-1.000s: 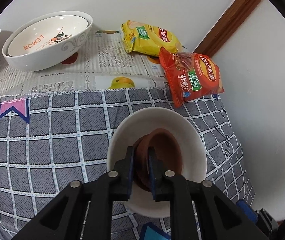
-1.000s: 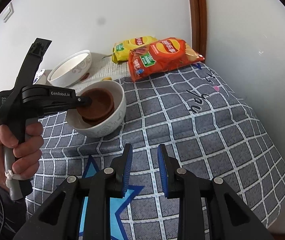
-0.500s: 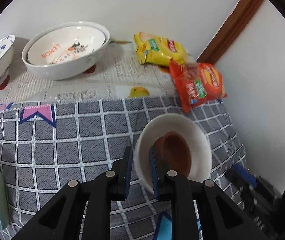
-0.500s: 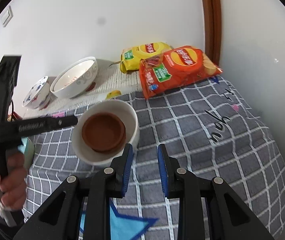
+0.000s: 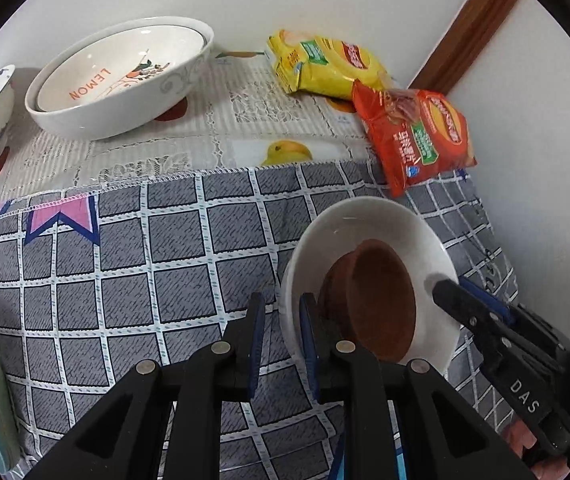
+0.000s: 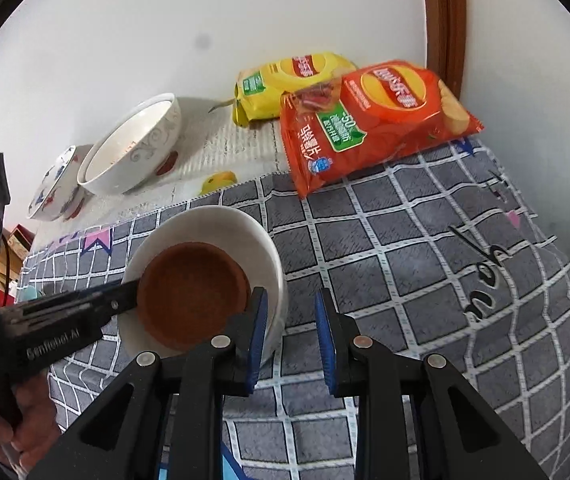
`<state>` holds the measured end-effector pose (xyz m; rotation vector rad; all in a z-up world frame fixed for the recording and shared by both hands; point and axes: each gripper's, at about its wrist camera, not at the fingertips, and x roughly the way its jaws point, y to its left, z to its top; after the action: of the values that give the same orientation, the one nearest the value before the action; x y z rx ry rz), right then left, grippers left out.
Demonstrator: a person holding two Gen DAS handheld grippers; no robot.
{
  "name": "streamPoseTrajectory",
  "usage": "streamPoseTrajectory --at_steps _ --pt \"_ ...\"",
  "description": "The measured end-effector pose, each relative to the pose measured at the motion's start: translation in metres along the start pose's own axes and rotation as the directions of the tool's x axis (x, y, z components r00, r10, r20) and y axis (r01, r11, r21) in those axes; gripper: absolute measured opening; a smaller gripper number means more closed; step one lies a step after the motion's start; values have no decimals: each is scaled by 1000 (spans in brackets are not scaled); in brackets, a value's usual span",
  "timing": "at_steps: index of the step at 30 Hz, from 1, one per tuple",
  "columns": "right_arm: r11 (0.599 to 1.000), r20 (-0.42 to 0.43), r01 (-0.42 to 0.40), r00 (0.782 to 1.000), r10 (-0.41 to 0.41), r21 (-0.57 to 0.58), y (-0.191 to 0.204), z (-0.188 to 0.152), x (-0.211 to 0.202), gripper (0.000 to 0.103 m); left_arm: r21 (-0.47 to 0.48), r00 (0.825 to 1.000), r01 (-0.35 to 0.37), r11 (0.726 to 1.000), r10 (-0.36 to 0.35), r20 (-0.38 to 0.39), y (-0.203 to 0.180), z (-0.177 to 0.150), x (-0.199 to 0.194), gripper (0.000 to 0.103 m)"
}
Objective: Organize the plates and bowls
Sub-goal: 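Lower the left gripper's brown bowl onto the other brown bowl and release, then grasp the white bowl rim with both grippers and lift it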
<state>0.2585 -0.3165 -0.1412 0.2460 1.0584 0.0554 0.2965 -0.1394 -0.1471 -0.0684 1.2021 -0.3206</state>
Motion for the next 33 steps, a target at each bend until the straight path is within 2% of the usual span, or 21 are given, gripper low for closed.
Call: streamPoseTrajectory --at_steps 6,14,19,22,28,33 --pt "1000 -38 17 999 -18 -16 4 5 16 17 3 1000 -2 1000 2 -11 -1 0 9 17" --pt "999 -89 48 995 -49 -22 9 10 34 16 17 1000 -8 1000 9 -26 -5 2 18 17" --pt "999 -89 46 995 -48 -22 10 13 37 16 8 1000 0 1000 0 -19 -3 3 19 13" --pt "999 -72 31 997 -33 -33 13 11 36 9 18 1000 -9 1000 9 -7 -5 1 19 13" --pt "999 -46 43 998 -44 -11 11 7 29 9 14 1000 -16 1000 16 1 -6 -3 14 11" --pt "999 -61 45 997 -45 -13 11 1 26 9 31 1000 -23 999 23 -12 -8 -8 12 12"
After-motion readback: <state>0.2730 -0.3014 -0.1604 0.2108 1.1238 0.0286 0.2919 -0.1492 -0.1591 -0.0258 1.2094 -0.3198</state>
